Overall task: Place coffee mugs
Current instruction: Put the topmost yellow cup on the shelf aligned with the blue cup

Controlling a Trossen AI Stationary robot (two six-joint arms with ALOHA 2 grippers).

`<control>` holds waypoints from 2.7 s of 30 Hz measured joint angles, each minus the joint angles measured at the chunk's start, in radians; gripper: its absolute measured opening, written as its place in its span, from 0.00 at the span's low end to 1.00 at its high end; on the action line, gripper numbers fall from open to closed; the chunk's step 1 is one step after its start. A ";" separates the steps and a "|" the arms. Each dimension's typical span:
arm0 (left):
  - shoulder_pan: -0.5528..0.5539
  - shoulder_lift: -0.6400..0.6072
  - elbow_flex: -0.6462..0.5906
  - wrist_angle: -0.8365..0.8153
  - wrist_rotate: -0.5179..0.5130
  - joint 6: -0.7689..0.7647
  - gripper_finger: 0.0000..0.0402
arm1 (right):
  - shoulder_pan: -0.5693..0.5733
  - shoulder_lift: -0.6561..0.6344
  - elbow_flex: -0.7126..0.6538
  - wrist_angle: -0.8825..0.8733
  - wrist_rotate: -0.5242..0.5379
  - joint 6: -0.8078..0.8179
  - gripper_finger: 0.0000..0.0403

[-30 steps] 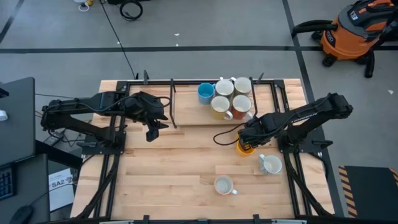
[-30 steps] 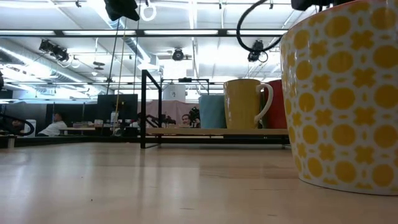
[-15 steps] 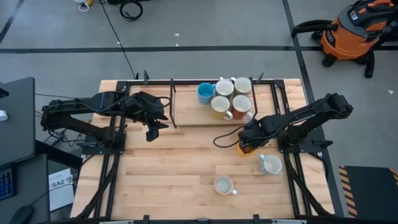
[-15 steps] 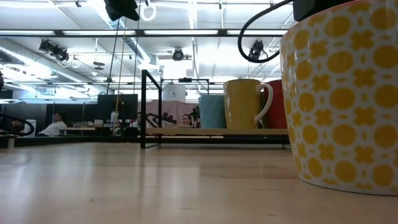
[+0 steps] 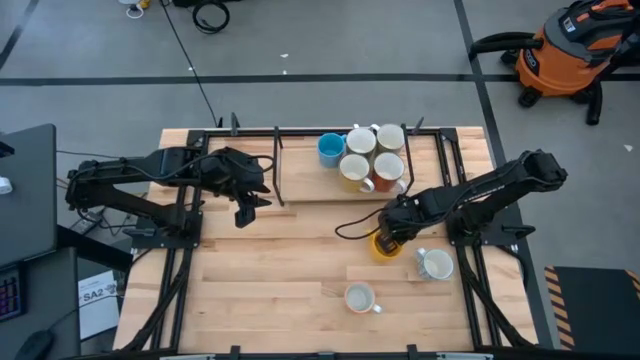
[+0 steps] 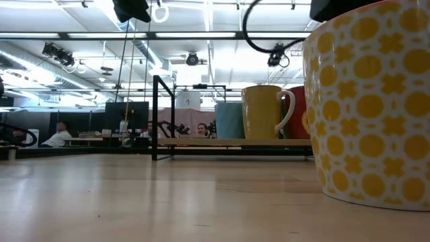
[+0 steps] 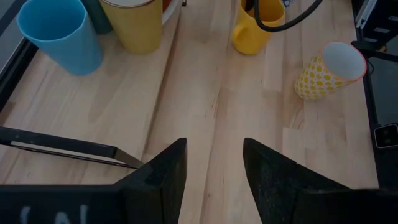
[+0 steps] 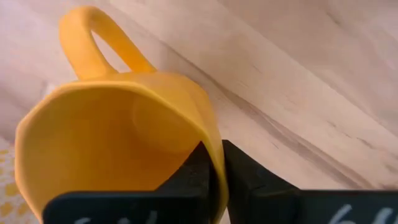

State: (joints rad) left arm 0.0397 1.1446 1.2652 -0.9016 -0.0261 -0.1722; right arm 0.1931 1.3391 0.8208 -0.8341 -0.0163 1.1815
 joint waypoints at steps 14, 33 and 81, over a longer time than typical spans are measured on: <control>0.000 0.000 0.000 0.001 -0.007 0.000 0.41 | -0.062 0.000 0.000 0.340 -0.064 -0.462 0.07; 0.000 0.000 0.000 0.002 -0.025 -0.033 0.41 | -0.133 0.145 0.462 0.149 -0.083 -1.266 0.07; 0.002 0.000 0.000 0.013 -0.057 -0.080 0.41 | -0.435 0.658 1.187 -0.219 -0.083 -2.389 0.07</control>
State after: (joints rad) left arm 0.0418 1.1450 1.2655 -0.8890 -0.0833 -0.2520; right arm -0.2417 1.9976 2.0083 -1.0536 -0.0989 -1.2079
